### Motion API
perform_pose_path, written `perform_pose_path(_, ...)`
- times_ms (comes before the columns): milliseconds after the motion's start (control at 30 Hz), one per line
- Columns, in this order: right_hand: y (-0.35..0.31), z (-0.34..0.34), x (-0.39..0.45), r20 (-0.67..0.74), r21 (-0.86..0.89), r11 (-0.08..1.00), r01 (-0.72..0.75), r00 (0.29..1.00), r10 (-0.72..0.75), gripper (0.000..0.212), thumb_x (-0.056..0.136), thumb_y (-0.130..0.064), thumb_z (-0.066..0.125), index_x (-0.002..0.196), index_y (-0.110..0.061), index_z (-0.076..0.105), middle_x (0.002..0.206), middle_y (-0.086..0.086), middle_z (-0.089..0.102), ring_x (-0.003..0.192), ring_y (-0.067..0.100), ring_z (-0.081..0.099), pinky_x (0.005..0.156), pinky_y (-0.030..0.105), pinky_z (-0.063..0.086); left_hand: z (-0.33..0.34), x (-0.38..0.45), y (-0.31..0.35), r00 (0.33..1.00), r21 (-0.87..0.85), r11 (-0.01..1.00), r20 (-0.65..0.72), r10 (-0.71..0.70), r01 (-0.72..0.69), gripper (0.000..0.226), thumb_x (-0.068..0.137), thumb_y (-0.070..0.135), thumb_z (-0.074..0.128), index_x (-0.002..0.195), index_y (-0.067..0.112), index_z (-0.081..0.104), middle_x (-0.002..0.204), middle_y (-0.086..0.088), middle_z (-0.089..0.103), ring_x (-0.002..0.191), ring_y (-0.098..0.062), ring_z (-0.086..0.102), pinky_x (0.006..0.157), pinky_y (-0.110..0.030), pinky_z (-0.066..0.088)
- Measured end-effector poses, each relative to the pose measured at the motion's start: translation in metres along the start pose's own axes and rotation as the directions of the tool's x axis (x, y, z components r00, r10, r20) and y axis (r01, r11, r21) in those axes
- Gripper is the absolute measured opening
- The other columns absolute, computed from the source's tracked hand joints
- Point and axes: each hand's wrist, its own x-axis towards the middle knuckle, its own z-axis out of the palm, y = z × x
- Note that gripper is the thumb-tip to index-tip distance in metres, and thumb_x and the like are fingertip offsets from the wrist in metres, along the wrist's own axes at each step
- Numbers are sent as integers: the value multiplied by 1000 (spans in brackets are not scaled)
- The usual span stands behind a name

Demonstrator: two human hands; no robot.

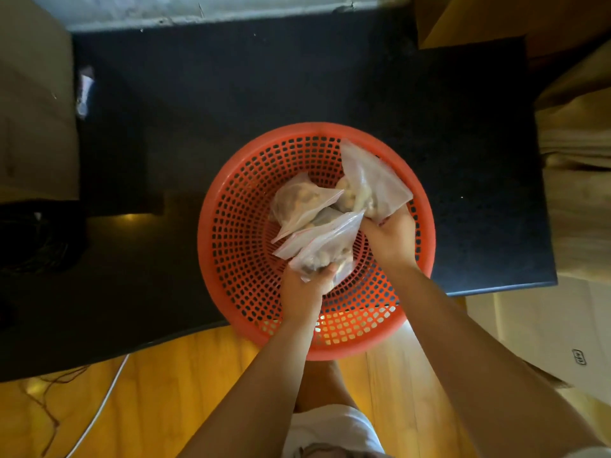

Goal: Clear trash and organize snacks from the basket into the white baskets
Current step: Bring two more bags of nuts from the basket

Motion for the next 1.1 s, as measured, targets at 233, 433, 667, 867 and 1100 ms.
perform_pose_path(233, -38, -47, -72, -197, 444, 896, -14, 974, 113, 30, 77, 2, 68, 104, -9, 62, 92, -4, 68, 85, 1, 66, 73, 16, 52, -44, -46, 51, 992, -26, 999, 119, -33, 36, 30, 78, 1, 66, 103, 16, 68, 89, 6, 75, 83, -8, 71, 64, -10, 50)
perform_pose_path(433, -66, -81, -145, -211, 796, 603, 63, 961, 179, 31, 85, 5, 50, 115, -5, 52, 80, -5, 68, 73, 9, 65, 58, 22, 50, -68, -88, 91, 942, 47, 996, 331, 57, -77, 32, 80, -6, 59, 102, 16, 65, 84, 9, 75, 80, 0, 70, 64, -7, 49)
perform_pose_path(667, -83, -87, -262, -311, 906, 381, 182, 898, 310, 55, 76, 0, 38, 130, -6, 38, 93, 5, 54, 80, 20, 53, 58, 26, 45, -101, -119, 112, 838, 133, 987, 546, 7, -95, 27, 80, 6, 63, 98, 26, 66, 87, 11, 76, 81, -5, 71, 60, -14, 53)
perform_pose_path(867, -69, -61, -373, -368, 925, 285, 253, 785, 497, 26, 78, -22, 50, 86, -31, 73, 94, -2, 71, 87, 17, 69, 73, 36, 57, -112, -144, 110, 699, 256, 956, 710, -85, -144, 33, 65, 28, 73, 96, 35, 70, 93, 11, 75, 89, -8, 70, 66, -20, 54)
perform_pose_path(1100, -39, -22, -488, -499, 857, 335, 392, 469, 729, 28, 83, -39, 60, 97, -15, 64, 95, 10, 71, 86, 26, 69, 73, 41, 58, -85, -200, 81, 452, 411, 841, 861, -232, -351, 36, 63, 39, 71, 98, 38, 68, 98, 15, 73, 94, -6, 68, 86, -31, 49)
